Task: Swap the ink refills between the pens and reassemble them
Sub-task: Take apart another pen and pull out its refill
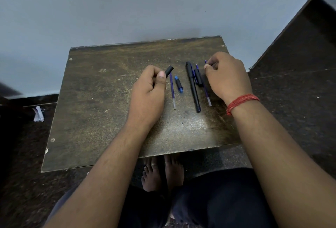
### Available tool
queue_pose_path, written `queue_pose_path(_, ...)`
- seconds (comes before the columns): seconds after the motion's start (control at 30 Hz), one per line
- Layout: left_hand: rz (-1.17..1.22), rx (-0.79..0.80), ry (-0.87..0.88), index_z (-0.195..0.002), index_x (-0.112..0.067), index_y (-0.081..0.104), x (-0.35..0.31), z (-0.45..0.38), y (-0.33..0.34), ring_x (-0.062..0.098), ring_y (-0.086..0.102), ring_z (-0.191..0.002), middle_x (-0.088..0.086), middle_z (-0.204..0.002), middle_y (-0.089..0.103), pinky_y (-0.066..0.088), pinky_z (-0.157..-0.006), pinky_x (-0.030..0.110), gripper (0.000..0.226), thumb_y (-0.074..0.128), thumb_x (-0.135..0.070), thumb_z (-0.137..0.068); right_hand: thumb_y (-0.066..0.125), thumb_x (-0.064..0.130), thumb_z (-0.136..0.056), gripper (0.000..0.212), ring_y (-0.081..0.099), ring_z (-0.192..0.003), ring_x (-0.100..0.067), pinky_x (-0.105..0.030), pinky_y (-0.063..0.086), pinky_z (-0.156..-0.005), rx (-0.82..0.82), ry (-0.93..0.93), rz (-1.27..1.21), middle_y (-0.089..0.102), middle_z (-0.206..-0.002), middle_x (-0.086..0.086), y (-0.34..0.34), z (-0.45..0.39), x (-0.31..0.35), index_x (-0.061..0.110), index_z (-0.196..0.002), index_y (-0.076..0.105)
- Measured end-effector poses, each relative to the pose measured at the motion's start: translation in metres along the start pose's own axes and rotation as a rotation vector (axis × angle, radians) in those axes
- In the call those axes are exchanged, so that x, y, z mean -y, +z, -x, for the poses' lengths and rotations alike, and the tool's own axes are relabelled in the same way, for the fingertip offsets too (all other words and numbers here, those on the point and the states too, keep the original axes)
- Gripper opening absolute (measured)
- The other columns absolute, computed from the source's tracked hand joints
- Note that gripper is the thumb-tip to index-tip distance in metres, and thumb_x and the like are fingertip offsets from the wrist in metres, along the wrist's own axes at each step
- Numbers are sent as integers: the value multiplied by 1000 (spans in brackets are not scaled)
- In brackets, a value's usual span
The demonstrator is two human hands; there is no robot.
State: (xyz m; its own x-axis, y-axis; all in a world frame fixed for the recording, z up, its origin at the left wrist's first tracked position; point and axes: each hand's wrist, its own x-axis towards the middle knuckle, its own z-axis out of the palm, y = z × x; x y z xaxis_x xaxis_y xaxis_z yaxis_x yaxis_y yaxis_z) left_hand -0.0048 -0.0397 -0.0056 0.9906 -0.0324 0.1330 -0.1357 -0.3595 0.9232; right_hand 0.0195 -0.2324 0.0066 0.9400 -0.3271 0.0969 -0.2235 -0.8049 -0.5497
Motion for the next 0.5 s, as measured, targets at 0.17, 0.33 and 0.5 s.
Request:
queue_pose_path(0.17, 8, 2, 0, -78, -27, 47, 0, 0, 0, 6, 41, -61, -4, -69, 49, 35, -56, 22, 27, 44, -25, -105, 58, 28, -97, 10, 64, -88, -22, -35, 54, -76, -41, 57, -8, 68, -96, -1, -6, -3, -7, 23, -100, 65)
queue_pose_path(0.33, 10, 2, -8, -79, -27, 47, 0, 0, 0, 8, 43, -62, -1, -69, 50, 35, -55, 22, 26, 44, -26, -105, 57, 26, -97, 9, 62, -84, -20, -32, 50, -72, -40, 73, -8, 67, -95, 0, -8, -3, -9, 23, -99, 64)
queue_pose_path(0.5, 13, -5, -18, -79, -26, 47, -1, 0, 0, 8, 43, -63, -1, -70, 50, 35, -55, 24, 26, 44, -26, -105, 57, 26, -97, 8, 63, -85, -20, -30, 48, -72, -27, 47, -29, 67, -94, 0, -7, -1, -4, 22, -98, 64)
